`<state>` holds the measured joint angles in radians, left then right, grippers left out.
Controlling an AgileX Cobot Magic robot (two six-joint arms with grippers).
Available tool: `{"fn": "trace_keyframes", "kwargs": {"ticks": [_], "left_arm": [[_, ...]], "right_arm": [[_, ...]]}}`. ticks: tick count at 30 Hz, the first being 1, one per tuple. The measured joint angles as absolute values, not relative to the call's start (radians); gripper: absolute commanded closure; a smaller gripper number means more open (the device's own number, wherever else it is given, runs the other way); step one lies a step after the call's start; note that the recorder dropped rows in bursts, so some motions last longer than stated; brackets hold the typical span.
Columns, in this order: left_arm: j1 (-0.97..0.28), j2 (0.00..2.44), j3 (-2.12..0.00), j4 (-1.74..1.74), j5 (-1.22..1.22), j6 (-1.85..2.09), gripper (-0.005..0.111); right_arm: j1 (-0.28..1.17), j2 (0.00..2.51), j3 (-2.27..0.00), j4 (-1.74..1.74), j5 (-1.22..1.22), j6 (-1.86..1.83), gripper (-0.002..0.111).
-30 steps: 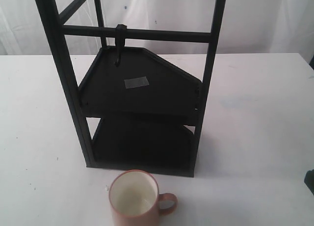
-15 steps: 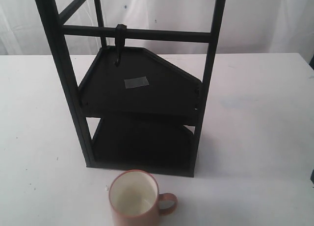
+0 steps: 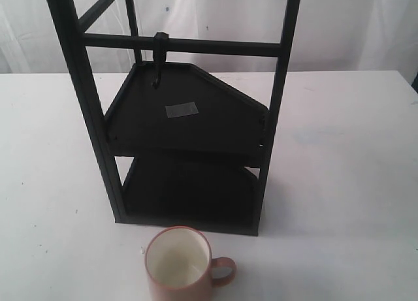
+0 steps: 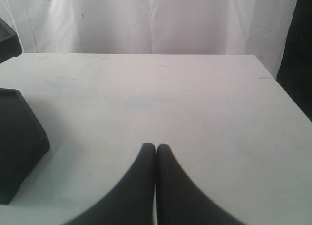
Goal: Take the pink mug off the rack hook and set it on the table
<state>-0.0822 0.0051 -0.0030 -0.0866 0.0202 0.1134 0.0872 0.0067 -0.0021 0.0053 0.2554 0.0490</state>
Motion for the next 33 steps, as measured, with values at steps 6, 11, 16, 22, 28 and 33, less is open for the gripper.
{"fn": "trace_keyframes", "kwargs": {"ticks": [6, 11, 16, 22, 28, 33], "left_arm": [[-0.082, 0.005, -0.003, -0.087, 0.020, 0.113, 0.107], [-0.082, 0.005, -0.003, -0.087, 0.020, 0.113, 0.107], [-0.082, 0.005, -0.003, -0.087, 0.020, 0.113, 0.107], [-0.082, 0.005, -0.003, -0.087, 0.020, 0.113, 0.107], [-0.082, 0.005, -0.003, -0.087, 0.020, 0.113, 0.107], [-0.082, 0.005, -0.003, -0.087, 0.020, 0.113, 0.107]], "right_arm": [[0.087, 0.007, -0.002, 0.005, 0.255, 0.049, 0.108], [0.087, 0.007, -0.002, 0.005, 0.255, 0.049, 0.108], [0.087, 0.007, -0.002, 0.005, 0.255, 0.055, 0.108], [0.087, 0.007, -0.002, 0.005, 0.255, 0.061, 0.108], [0.087, 0.007, -0.002, 0.005, 0.255, 0.061, 0.108], [0.087, 0.007, -0.002, 0.005, 0.255, 0.061, 0.108]]}}
